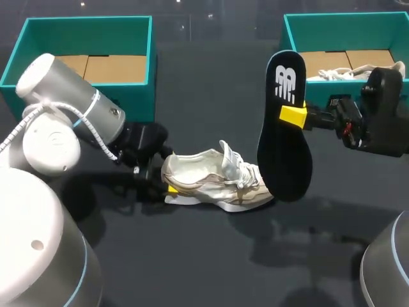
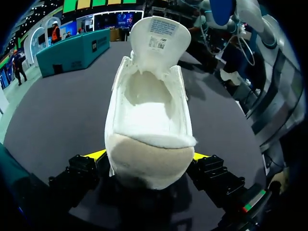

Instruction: Take the shoe out of the shoebox, open the shoe tongue, remove and reinsert the insole, then place the shoe into the shoebox

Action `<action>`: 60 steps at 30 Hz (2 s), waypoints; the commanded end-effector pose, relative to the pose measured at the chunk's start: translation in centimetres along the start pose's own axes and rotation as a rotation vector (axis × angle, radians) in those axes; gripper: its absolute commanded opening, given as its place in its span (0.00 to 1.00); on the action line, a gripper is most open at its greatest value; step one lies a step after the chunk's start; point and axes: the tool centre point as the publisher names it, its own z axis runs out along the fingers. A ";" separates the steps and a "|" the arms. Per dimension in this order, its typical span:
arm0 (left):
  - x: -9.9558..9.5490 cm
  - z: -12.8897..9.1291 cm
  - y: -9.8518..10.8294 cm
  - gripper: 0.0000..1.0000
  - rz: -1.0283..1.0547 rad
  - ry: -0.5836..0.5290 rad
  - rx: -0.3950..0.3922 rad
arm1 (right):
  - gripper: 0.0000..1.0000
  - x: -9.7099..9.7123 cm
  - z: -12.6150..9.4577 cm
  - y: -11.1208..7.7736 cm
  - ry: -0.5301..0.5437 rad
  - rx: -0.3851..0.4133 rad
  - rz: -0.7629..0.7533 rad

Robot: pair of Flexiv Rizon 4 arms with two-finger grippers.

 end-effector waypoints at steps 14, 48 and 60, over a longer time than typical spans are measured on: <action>0.4 -1.2 -0.9 1.00 0.036 -0.004 -0.217 | 0.00 1.0 -0.6 -0.3 -0.076 -0.004 -0.001; -0.4 -3.1 -0.1 1.00 -0.026 -0.029 -0.674 | 0.00 1.0 -0.6 -0.3 -0.076 -0.004 -0.001; 0.5 -4.5 -0.5 1.00 0.005 -0.008 -0.636 | 0.00 1.0 -0.6 -0.3 -0.076 -0.004 -0.001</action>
